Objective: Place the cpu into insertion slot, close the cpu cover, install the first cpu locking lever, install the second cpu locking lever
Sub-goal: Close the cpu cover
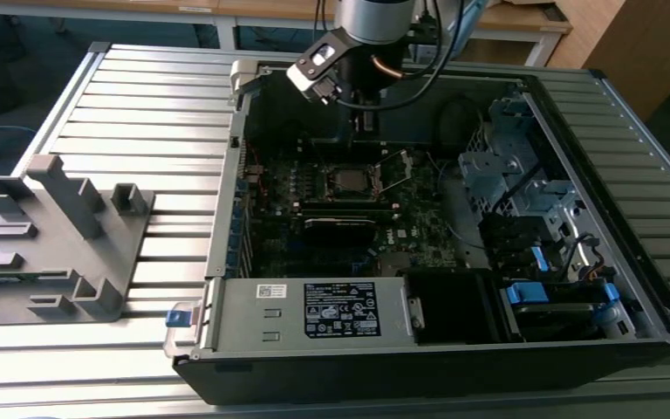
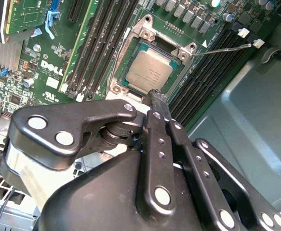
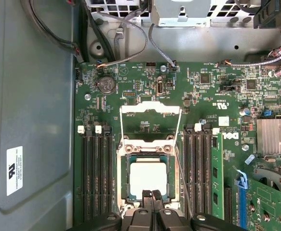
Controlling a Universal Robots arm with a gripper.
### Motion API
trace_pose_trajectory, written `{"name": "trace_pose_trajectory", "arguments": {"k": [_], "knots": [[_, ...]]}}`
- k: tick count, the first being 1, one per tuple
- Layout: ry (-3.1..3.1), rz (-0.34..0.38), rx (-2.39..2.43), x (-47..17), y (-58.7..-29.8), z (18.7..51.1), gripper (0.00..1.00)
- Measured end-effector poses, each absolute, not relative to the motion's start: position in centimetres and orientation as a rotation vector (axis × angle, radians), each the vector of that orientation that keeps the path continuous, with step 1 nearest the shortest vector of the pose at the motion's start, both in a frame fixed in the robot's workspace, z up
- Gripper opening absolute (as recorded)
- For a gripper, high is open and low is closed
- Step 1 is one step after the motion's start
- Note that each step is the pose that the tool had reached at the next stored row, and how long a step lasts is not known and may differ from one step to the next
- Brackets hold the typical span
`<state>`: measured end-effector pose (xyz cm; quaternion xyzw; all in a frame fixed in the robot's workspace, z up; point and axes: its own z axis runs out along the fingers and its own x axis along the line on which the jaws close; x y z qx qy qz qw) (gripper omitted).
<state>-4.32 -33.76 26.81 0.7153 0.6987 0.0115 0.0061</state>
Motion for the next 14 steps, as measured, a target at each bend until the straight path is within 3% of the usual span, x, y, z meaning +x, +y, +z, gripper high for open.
{"name": "trace_pose_trajectory", "arguments": {"k": [14], "knots": [[2.186,0.036,2.239,-2.6,-33.8,26.8,0.11]]}}
